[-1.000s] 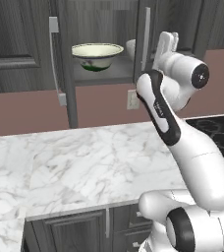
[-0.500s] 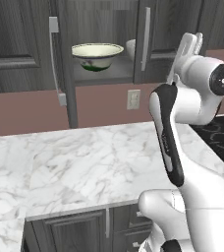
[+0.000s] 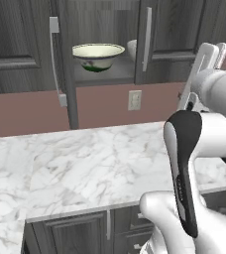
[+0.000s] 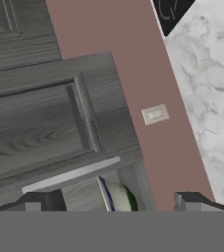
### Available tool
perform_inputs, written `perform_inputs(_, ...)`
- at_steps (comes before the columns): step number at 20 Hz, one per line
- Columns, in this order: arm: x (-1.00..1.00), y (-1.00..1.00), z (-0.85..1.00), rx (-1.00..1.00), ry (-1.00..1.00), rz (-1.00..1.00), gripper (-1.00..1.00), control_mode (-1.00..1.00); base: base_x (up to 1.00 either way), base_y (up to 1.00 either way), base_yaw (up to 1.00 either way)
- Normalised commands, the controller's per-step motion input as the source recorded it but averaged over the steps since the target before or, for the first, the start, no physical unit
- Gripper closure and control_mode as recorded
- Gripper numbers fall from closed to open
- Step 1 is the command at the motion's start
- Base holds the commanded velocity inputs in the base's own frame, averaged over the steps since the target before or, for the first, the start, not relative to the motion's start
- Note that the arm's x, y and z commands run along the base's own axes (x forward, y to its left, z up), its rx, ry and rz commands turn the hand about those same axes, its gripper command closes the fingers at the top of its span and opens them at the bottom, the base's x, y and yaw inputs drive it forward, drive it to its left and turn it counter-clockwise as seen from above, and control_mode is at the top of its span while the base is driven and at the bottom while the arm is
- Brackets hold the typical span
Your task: Open the cabinet. Pick the bowls from the counter and place them in the cabinet. Then close the cabinet.
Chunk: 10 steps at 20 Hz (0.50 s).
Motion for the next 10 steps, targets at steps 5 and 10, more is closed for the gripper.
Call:
perform_inputs(5,-1.00,0.48,0.00,0.00,-0.02,-0.04,-1.00,-1.00,0.00,0.00,0.00)
perform_inputs(10,-1.00,0.40,0.00,0.00,-0.02,-0.10,-1.00,-1.00,0.00,0.00,0.00)
